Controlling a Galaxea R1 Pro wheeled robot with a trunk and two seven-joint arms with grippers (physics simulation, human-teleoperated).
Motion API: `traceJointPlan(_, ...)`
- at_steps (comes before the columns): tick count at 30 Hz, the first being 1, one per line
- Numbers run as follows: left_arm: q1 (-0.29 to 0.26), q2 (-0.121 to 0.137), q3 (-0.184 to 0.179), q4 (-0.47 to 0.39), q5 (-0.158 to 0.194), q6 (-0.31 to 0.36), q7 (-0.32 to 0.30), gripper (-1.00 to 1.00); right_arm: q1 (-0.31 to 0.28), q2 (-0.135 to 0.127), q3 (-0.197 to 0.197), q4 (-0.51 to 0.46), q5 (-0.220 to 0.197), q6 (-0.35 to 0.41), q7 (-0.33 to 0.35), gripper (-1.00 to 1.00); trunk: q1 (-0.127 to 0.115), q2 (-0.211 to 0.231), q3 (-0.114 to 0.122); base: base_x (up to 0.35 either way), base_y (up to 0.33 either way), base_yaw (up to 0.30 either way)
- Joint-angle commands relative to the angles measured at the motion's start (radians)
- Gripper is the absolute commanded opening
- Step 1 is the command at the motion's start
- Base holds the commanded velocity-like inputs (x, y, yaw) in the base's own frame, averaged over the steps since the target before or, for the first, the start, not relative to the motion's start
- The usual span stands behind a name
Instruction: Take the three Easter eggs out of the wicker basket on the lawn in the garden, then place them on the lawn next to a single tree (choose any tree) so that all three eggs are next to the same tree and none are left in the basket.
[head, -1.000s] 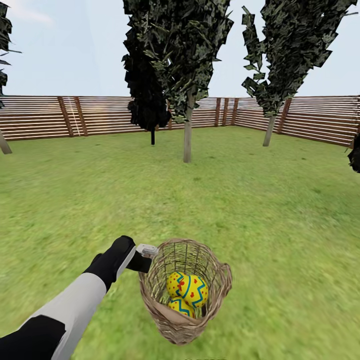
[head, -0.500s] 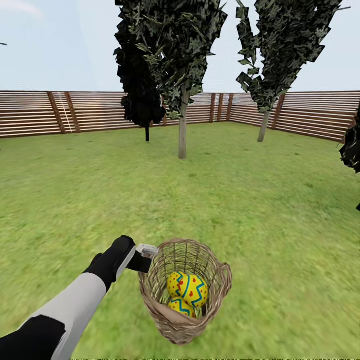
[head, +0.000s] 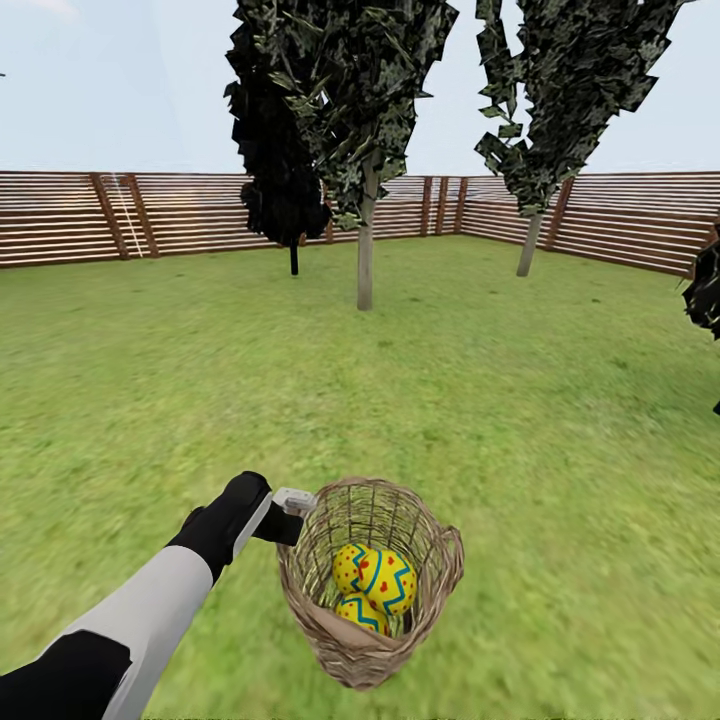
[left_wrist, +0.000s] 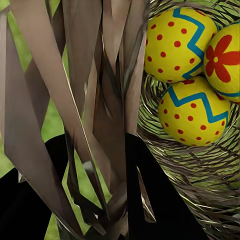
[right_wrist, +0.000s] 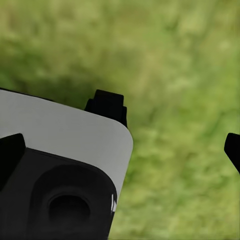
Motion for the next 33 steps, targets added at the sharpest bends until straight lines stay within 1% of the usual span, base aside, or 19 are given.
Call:
traceJointPlan(1, -0.001, 0.000, -0.002, -0.001, 0.016, 0.005, 0.002, -1.00, -0.001, 0.000, -0.009, 0.001, 0.009, 0.002, 0.002, 1.00, 0.000, -0.001, -0.002, 0.000, 0.000, 0.000)
traceJointPlan(23, -0.001, 0.000, -0.002, -0.003, 0.015, 0.003, 0.002, -1.00, 0.001, 0.000, -0.009, 0.001, 0.009, 0.002, 0.002, 1.00, 0.000, -0.001, -0.036, 0.002, 0.000, 0.000)
traceJointPlan(33, -0.001, 0.002, -0.002, -0.003, 0.017, 0.003, 0.001, -1.00, 0.001, 0.000, -0.008, 0.001, 0.009, 0.002, 0.002, 1.00, 0.000, -0.001, -0.036, 0.251, 0.114, 0.000)
